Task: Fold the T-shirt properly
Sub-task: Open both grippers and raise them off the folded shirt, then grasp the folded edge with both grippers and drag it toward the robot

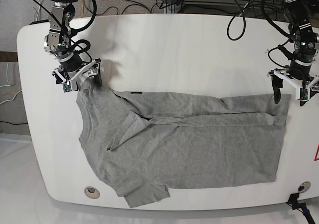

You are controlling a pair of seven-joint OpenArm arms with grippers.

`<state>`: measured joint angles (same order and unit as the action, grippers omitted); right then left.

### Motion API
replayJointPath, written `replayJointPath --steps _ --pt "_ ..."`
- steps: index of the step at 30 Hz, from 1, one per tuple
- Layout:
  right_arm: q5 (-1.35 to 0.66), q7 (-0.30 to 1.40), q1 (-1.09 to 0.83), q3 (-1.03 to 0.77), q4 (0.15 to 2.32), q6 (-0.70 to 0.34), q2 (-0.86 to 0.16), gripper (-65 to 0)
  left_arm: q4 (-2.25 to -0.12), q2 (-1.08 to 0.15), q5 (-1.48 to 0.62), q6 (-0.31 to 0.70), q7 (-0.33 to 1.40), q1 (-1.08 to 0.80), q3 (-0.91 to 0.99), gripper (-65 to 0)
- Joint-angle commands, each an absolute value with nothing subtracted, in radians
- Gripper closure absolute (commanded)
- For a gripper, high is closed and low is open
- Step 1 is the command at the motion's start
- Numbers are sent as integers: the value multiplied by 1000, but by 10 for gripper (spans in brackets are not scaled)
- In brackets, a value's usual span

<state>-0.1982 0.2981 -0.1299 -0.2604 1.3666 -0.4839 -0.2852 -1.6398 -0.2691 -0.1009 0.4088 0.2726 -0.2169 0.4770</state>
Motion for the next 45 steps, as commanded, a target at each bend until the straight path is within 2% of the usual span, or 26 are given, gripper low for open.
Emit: replayJointPath --steps 1,7,9,16,20,37,45 --pt "-206 295 -104 -262 1379 -492 -298 -517 -1653 -283 -111 404 248 -214 483 -509" --pt "-205 294 -33 -262 1285 -492 -303 -500 -1655 -283 -111 404 248 -232 484 -509" --pt "-205 289 -7 -262 1253 -493 -303 -431 -1653 -283 -111 404 248 -232 486 -509" --pt "-202 255 -10 -263 1233 -493 -305 -117 -1653 -283 -111 406 248 -232 486 -509" --pt "-202 255 -12 -263 1233 -493 -305 0 -1633 -283 -111 404 248 -231 486 -509" --pt "-199 255 -13 -262 1233 -493 -305 0 -1260 -288 -113 407 248 -33 516 -509" --pt "-202 255 -13 -263 1233 -493 -305 0 -1159 -288 -113 409 248 27 512 -509"
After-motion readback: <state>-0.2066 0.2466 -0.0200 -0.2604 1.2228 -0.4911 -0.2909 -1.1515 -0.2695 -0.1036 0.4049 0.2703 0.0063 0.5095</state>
